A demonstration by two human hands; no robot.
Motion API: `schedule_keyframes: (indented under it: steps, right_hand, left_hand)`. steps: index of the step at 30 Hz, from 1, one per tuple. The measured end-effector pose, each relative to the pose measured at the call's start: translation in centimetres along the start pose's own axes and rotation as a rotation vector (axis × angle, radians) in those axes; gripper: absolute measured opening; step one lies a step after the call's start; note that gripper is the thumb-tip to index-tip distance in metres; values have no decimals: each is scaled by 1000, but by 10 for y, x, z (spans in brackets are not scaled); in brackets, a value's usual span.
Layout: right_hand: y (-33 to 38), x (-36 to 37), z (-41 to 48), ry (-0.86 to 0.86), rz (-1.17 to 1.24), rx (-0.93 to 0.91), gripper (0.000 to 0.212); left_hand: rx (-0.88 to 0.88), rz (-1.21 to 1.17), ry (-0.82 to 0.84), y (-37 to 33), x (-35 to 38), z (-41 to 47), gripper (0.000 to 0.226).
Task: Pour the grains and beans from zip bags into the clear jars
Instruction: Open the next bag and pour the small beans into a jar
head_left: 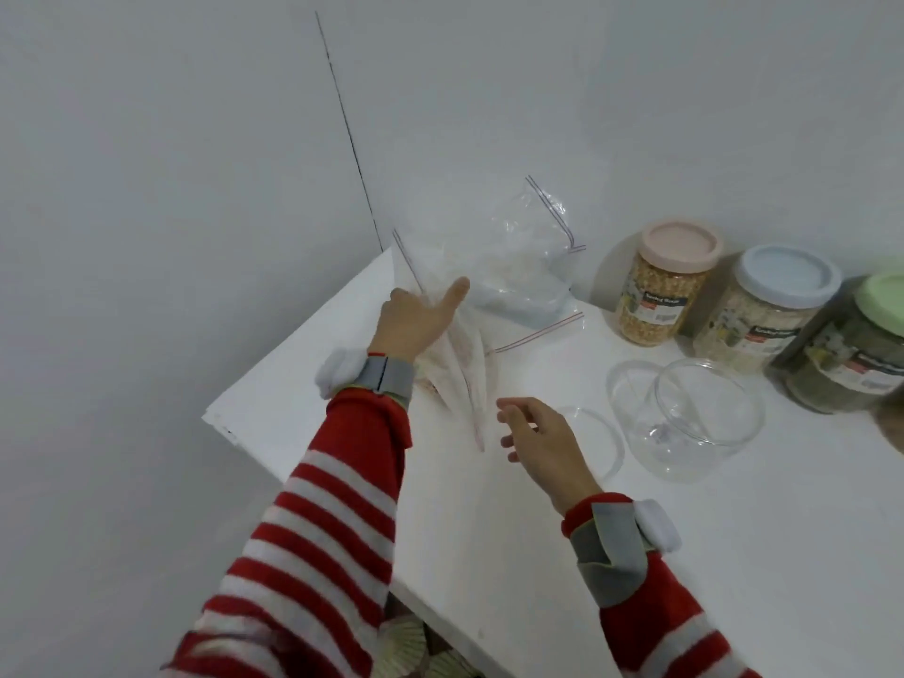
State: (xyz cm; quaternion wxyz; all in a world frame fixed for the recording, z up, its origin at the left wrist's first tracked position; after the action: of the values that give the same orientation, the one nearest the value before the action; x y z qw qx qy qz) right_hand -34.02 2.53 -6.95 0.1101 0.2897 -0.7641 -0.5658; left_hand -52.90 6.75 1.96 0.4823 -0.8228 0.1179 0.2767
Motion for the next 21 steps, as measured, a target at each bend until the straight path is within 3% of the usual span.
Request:
schedule_keyframes:
  steps: [2, 3, 5, 14, 18, 21]
  right_hand:
    - [-5, -3, 1, -7, -2, 18, 18]
    - [-7, -5, 0, -6, -1, 28, 20]
    - [-10, -11, -2, -12, 12, 49, 21]
    - [32, -51, -18, -40, 163, -17, 19]
    - [62, -63, -15, 86, 593, -62, 44]
    - [94, -80, -21, 245, 917, -196, 64]
  left_hand:
    - [-40, 180, 99, -11, -9, 25, 42]
    - [-34, 170, 124, -17, -14, 33, 26]
    - [12, 50, 141, -33, -27, 40, 16]
    - [277, 46, 211, -142, -84, -26, 44]
    - [477, 61, 241, -213, -95, -91, 41]
    - [596, 26, 302, -257, -83, -136, 41]
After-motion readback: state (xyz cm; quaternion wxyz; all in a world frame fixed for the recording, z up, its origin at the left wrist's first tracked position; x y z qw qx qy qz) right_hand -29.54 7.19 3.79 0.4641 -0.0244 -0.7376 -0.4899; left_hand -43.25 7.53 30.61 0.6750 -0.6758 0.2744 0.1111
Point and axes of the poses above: each hand's wrist, its own z-axis towards the middle knuckle, its own x-axis out of the palm, y = z × x, the point moved 3 cm from there along z, towards the middle knuckle, and after that the axes turned 15 degrees about y, right-handed, at the moved point
